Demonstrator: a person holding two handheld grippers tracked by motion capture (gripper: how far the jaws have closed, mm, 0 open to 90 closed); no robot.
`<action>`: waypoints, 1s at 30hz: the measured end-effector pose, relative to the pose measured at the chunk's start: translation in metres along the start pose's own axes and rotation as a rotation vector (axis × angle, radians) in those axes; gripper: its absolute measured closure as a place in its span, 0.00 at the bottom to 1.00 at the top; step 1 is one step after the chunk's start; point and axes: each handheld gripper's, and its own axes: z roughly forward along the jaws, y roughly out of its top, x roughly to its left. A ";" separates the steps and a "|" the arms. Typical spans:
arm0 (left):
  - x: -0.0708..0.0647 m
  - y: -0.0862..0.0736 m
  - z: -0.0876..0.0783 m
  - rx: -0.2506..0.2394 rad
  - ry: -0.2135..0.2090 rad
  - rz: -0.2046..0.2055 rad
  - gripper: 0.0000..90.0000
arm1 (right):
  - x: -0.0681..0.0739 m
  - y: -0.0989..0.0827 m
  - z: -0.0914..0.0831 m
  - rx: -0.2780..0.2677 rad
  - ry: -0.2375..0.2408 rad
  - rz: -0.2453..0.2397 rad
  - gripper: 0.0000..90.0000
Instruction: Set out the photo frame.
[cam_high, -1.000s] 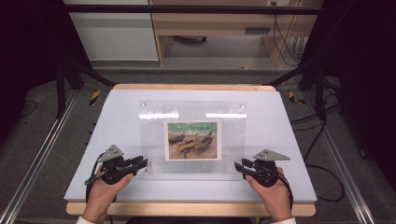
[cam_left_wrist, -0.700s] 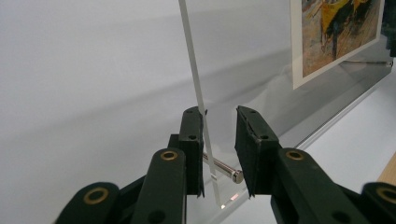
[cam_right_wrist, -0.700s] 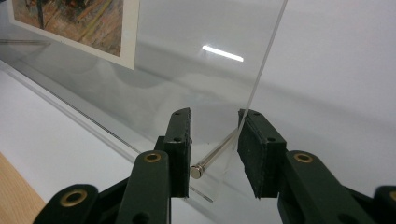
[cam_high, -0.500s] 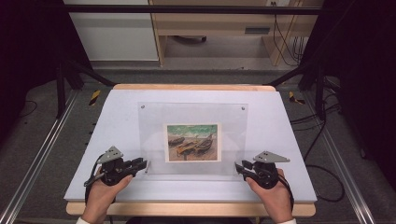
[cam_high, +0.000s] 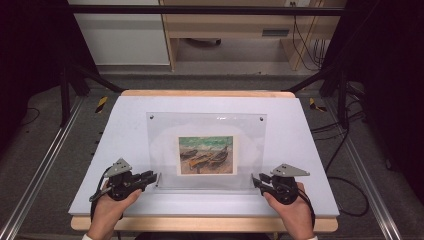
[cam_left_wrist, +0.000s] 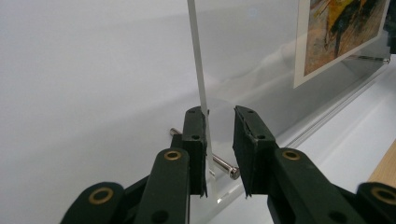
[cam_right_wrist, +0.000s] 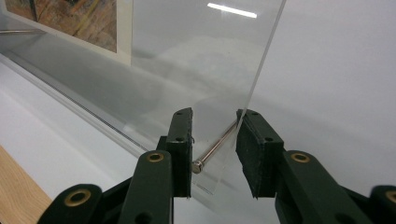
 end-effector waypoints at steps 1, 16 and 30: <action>0.000 0.000 0.000 0.001 0.001 0.000 0.82 | 0.000 0.000 0.000 0.002 0.000 0.002 0.74; -0.003 -0.002 -0.001 0.014 0.004 0.004 0.82 | 0.002 -0.002 -0.001 0.011 -0.002 -0.013 0.75; -0.007 -0.006 -0.003 0.052 0.004 0.025 0.81 | 0.004 -0.008 -0.003 0.040 0.003 -0.018 0.76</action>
